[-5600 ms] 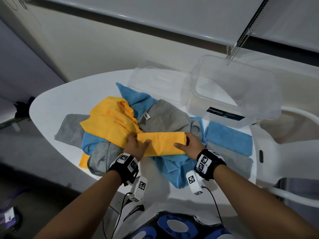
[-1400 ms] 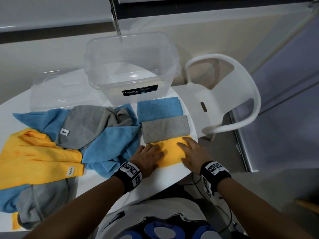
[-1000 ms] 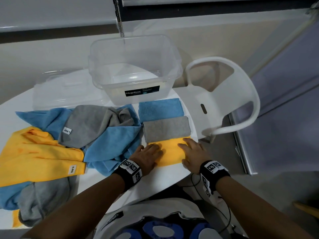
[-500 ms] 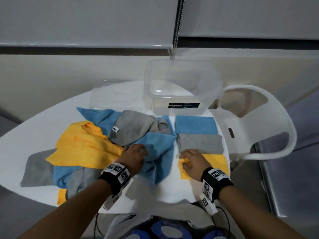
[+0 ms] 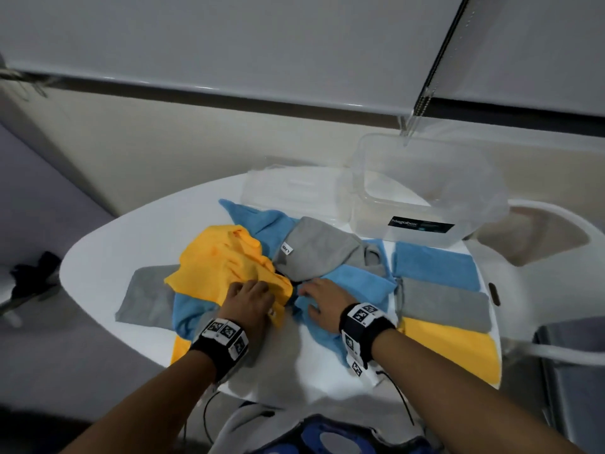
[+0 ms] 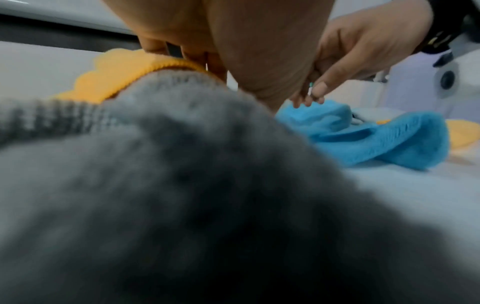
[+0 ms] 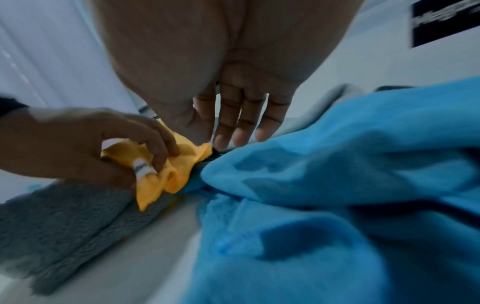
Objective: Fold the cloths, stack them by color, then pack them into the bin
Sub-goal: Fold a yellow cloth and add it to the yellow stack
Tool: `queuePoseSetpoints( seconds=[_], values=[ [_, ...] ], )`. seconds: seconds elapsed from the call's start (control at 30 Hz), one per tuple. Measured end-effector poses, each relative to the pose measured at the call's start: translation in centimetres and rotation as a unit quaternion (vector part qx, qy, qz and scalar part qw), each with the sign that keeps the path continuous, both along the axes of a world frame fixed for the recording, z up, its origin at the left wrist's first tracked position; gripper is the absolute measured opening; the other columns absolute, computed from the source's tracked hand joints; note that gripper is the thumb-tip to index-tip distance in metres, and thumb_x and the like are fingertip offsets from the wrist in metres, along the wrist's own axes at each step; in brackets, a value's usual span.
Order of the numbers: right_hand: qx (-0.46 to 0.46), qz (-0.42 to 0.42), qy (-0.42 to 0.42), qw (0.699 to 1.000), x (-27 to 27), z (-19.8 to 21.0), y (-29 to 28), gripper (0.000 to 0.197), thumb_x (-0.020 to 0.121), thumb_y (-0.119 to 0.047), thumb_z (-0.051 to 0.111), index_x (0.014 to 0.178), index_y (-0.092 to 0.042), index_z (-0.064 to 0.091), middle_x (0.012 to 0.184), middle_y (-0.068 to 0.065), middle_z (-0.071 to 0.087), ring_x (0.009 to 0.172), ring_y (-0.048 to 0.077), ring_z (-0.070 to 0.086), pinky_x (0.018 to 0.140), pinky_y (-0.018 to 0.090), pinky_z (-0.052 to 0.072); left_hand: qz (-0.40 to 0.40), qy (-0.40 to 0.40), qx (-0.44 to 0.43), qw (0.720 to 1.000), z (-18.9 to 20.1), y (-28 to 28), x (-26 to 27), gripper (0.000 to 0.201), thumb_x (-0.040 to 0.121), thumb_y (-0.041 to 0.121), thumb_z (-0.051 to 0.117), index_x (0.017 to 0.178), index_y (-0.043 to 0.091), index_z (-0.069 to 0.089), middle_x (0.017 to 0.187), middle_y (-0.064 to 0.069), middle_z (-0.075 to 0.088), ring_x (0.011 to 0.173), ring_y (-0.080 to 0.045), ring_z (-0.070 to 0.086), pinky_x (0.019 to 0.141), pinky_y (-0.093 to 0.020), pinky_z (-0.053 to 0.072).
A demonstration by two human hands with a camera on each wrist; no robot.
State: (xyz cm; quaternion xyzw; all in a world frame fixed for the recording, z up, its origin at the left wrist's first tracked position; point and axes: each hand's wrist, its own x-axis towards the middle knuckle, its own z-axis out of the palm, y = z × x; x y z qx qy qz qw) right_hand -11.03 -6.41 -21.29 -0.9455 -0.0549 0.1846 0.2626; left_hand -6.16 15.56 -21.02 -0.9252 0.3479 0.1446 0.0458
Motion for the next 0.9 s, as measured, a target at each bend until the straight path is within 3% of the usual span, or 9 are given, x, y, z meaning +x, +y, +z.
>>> queuePoseSetpoints(
  seconds=[0.17, 0.23, 0.3, 0.43, 0.53, 0.6, 0.7, 0.8, 0.9],
  values=[
    [-0.021, 0.041, -0.029, 0.999, 2.4, -1.3, 3.3, 0.073, 0.078, -0.022, 0.072, 0.140, -0.033, 0.036, 0.143, 0.005, 0.029, 0.124, 0.033, 0.045, 0.098, 0.046, 0.048, 0.089, 0.092, -0.167, 0.978, 1.7, 0.0, 0.1, 0.040, 0.074, 0.043, 0.044, 0.105, 0.023, 0.056, 0.100, 0.001, 0.064, 0.096, -0.027, 0.062, 0.081, -0.039, 0.041],
    [-0.023, 0.050, -0.037, 0.998, 3.0, -1.3, 3.8, 0.064, 0.077, -0.024, 0.072, 0.134, -0.034, 0.043, 0.146, 0.003, 0.029, 0.125, 0.034, 0.043, 0.098, 0.047, 0.048, 0.119, 0.123, -0.244, 0.955, 2.4, 0.8, 0.1, 0.034, 0.083, 0.042, 0.050, 0.109, 0.022, 0.053, 0.095, -0.003, 0.066, 0.090, -0.032, 0.062, 0.073, -0.037, 0.043],
    [-0.017, 0.051, -0.041, 0.998, 3.7, -1.3, 4.0, 0.052, 0.077, -0.026, 0.067, 0.127, -0.029, 0.052, 0.146, 0.002, 0.033, 0.121, 0.036, 0.046, 0.096, 0.046, 0.048, 0.136, 0.132, -0.309, 0.932, 3.0, 2.0, 0.4, 0.036, 0.082, 0.051, 0.042, 0.108, 0.027, 0.048, 0.085, -0.007, 0.066, 0.081, -0.034, 0.062, 0.063, -0.033, 0.039],
    [0.004, 0.078, 0.016, 0.997, 4.0, -1.2, 3.9, 0.064, 0.069, -0.026, 0.067, 0.131, -0.023, 0.053, 0.146, 0.002, 0.039, 0.120, 0.030, 0.049, 0.097, 0.039, 0.048, 0.159, 0.074, -0.393, 0.903, 4.6, 2.9, 1.6, 0.034, 0.082, 0.054, 0.034, 0.106, 0.034, 0.047, 0.067, 0.009, 0.055, 0.062, -0.018, 0.056, 0.056, -0.026, 0.032],
    [0.077, 0.056, 0.052, 0.994, 3.9, 0.8, 4.4, 0.037, 0.070, -0.033, 0.069, 0.104, -0.023, 0.059, 0.112, 0.007, 0.060, 0.096, 0.025, 0.061, 0.077, 0.029, 0.046, 0.171, 0.054, -0.450, 0.875, 6.5, 2.3, 2.5, 0.044, 0.085, 0.052, 0.036, 0.107, 0.022, 0.059, 0.077, 0.009, 0.061, 0.066, -0.008, 0.055, 0.058, -0.014, 0.035],
    [0.149, 0.015, 0.012, 0.989, 3.7, 2.0, 4.4, 0.023, 0.074, -0.041, 0.063, 0.091, -0.026, 0.059, 0.099, 0.004, 0.064, 0.087, 0.019, 0.061, 0.073, 0.028, 0.046, 0.171, 0.049, -0.479, 0.860, 8.1, 1.8, 3.1, 0.038, 0.085, 0.050, 0.036, 0.104, 0.026, 0.060, 0.083, 0.005, 0.066, 0.071, -0.010, 0.058, 0.064, -0.022, 0.039],
    [0.204, -0.089, -0.068, 0.973, 3.8, 3.8, 2.8, 0.009, 0.088, -0.019, 0.059, 0.094, -0.018, 0.065, 0.089, 0.003, 0.067, 0.077, 0.010, 0.058, 0.071, 0.023, 0.043, 0.181, 0.028, -0.507, 0.842, 11.0, 1.0, 4.3, 0.032, 0.083, 0.050, 0.044, 0.099, 0.030, 0.063, 0.082, 0.003, 0.067, 0.073, -0.006, 0.057, 0.066, -0.020, 0.042],
    [0.221, -0.156, -0.137, 0.953, 4.0, 6.3, 0.6, 0.018, 0.094, -0.023, 0.061, 0.079, -0.031, 0.055, 0.065, -0.009, 0.053, 0.060, 0.002, 0.048, 0.058, 0.018, 0.037, 0.170, 0.016, -0.509, 0.844, 13.5, 0.0, 5.7, 0.025, 0.084, 0.048, 0.054, 0.095, 0.029, 0.067, 0.082, 0.008, 0.068, 0.076, 0.002, 0.058, 0.065, -0.011, 0.040],
    [0.258, -0.191, -0.163, 0.933, 3.7, 9.2, -0.9, 0.023, 0.092, -0.026, 0.066, 0.074, -0.017, 0.055, 0.063, -0.011, 0.051, 0.059, 0.002, 0.045, 0.059, 0.018, 0.036, 0.126, -0.031, -0.519, 0.845, 16.0, -1.0, 6.7, 0.031, 0.086, 0.046, 0.053, 0.099, 0.023, 0.067, 0.091, 0.012, 0.067, 0.086, -0.003, 0.059, 0.072, -0.010, 0.041]
  ],
)
